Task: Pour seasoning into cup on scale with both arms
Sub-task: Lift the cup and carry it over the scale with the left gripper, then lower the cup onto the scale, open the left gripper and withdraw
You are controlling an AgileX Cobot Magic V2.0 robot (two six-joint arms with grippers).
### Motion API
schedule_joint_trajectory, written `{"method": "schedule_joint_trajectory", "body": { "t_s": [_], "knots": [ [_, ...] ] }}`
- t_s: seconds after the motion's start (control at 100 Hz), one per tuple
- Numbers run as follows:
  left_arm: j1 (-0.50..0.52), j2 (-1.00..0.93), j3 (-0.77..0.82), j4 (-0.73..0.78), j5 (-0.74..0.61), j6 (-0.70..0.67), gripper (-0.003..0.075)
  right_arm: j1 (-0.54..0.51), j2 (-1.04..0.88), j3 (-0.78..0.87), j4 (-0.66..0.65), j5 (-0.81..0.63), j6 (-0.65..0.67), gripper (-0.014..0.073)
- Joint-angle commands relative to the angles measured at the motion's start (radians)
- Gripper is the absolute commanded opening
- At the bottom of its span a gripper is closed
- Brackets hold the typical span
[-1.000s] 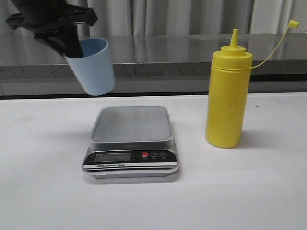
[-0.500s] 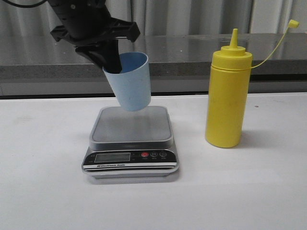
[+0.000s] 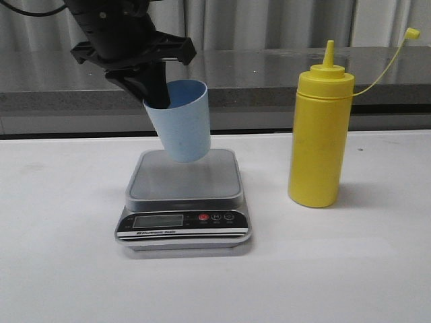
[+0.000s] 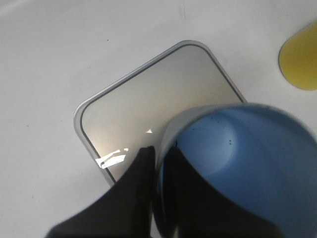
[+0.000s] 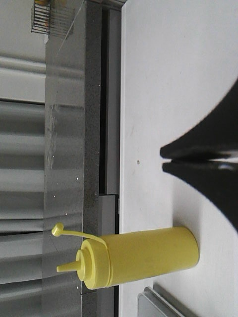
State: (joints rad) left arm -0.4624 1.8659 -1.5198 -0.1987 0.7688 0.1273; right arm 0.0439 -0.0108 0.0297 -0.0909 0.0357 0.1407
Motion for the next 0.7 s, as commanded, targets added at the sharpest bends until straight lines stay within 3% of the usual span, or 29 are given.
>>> {"method": "schedule_joint_trajectory", "body": {
  "t_s": [0.0,0.22,0.69],
  "knots": [
    [-0.001,-0.051,-0.033,-0.014,-0.025,0.000,0.0036,-0.007,-0.014,-0.003,-0.001,-0.076,0.000,-0.0067],
    [-0.001,-0.051,-0.033,-0.014,-0.025,0.000,0.0171,-0.007,-0.014,-0.003,-0.001,-0.076,0.000,-0.0067],
    [-0.001,-0.072,-0.111,-0.014,-0.016,-0.003,0.0171,-0.007,-0.014,-0.003,-0.001,-0.076,0.000,-0.0067]
  ]
}}
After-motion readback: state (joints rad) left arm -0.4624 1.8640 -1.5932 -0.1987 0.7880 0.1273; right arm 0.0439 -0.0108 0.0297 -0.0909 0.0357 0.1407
